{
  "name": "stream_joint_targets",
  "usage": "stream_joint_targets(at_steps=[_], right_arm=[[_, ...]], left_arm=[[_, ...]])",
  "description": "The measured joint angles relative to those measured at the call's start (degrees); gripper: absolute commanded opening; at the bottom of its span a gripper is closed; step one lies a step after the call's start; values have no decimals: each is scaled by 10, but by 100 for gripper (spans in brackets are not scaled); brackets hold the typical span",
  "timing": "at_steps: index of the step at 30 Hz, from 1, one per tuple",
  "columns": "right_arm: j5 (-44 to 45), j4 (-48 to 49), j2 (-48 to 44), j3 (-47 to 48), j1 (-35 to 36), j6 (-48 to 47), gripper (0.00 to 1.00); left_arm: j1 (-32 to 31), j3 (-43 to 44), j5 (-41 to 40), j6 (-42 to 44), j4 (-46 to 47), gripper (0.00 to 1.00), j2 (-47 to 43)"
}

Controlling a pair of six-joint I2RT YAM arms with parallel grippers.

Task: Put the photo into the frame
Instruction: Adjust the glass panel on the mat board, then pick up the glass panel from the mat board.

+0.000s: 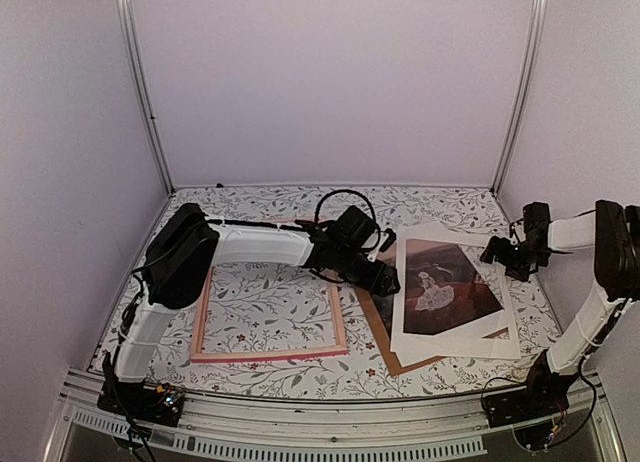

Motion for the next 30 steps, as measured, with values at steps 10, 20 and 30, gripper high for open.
stream_joint_targets(at_steps=[10,20,30], right_arm=[[-11,-3,42,46,79,-34,92],[29,-51,24,47,84,-25,93],[28,-104,-46,25,84,-5,86]], left_arm=[[4,-14,-61,-43,18,83,8],[9,-57,-75,-76,40,84,-17],[13,-96,-42,-97,59,82,-39]])
